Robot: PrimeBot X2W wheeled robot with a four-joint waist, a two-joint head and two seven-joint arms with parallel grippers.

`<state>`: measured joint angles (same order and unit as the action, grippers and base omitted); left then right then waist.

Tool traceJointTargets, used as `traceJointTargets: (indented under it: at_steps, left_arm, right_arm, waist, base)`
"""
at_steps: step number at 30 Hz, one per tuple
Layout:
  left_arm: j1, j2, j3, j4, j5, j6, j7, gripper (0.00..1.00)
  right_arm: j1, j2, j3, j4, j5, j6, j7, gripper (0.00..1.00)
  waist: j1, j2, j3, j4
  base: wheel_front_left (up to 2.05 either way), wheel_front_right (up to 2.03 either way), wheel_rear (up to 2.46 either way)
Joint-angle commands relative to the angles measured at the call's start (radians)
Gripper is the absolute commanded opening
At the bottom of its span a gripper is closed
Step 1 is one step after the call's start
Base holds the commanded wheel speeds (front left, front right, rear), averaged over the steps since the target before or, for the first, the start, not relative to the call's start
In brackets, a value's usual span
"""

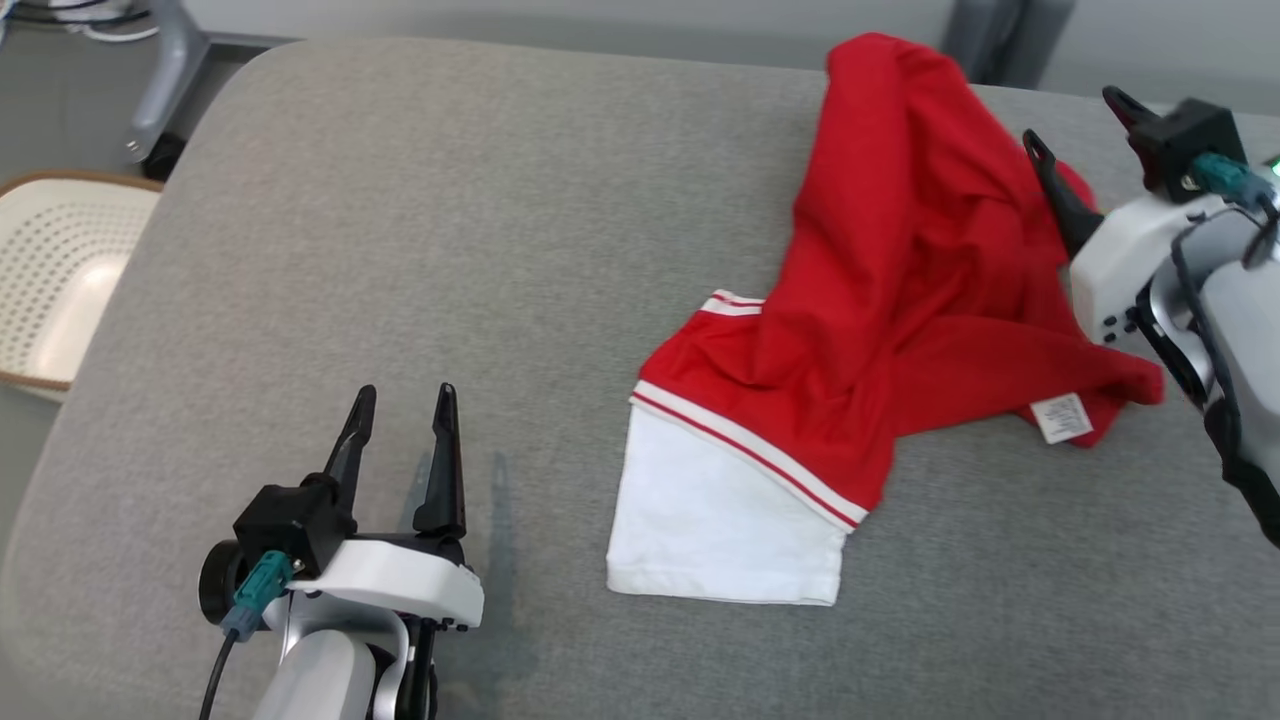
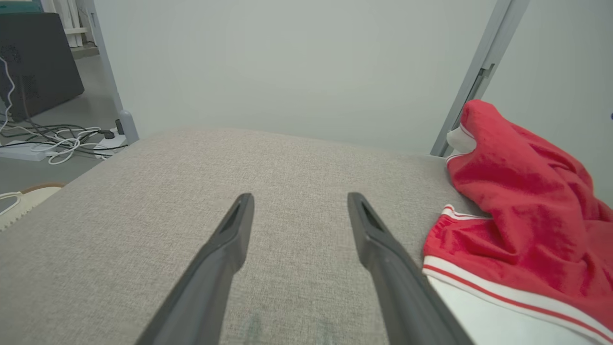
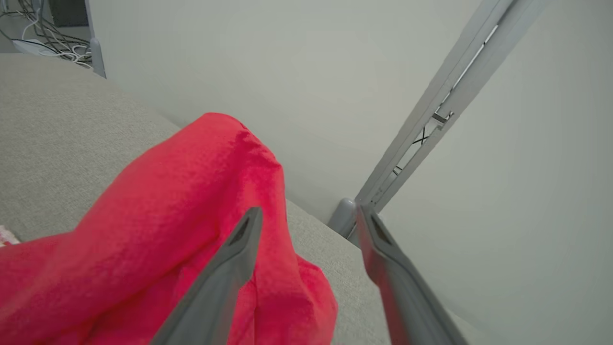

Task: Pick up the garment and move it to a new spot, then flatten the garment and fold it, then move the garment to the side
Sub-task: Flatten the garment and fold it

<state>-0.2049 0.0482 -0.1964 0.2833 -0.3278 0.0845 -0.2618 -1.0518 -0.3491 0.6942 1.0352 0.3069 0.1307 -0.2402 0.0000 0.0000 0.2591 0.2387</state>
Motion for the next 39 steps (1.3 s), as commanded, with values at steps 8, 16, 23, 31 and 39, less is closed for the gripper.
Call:
traceJointTargets:
  at_steps: [8,16,23,31,39]
  left_arm:
    - [0.018,0.004,0.017,0.001,0.028,-0.014,-0.004,1.0]
    - [0.014,0.005,0.019,0.006,0.039,-0.02,-0.004,1.0]
    - [-0.01,0.004,0.014,0.01,0.048,-0.029,-0.004,1.0]
    - [-0.021,0.004,0.012,0.008,0.046,-0.023,-0.004,1.0]
    - [-0.02,0.004,0.015,0.008,0.04,-0.016,-0.004,1.0]
  right_arm:
    - [0.214,-0.063,-0.106,-0.169,0.047,0.0,-0.026,1.0]
    - [0.489,-0.029,-0.287,-0.337,-0.014,0.0,-0.026,1.0]
    - [0.536,0.008,-0.311,-0.351,-0.156,0.0,-0.026,1.0]
    - [0.471,0.025,-0.337,-0.266,-0.277,0.0,-0.025,1.0]
    - [0.419,0.022,-0.345,-0.245,-0.332,0.0,-0.026,0.0]
  waist:
    - [0.0,0.0,-0.026,-0.117]
    - [0.0,0.0,-0.015,-0.151]
    - [0.0,0.0,0.01,-0.146]
    - [0.0,0.0,0.038,-0.112]
    - [0.0,0.0,0.035,-0.102]
  base:
    - [0.0,0.0,0.0]
    - [0.0,0.0,0.0]
    - [0.0,0.0,0.0]
    - [0.0,0.0,0.0]
    - [0.0,0.0,0.0]
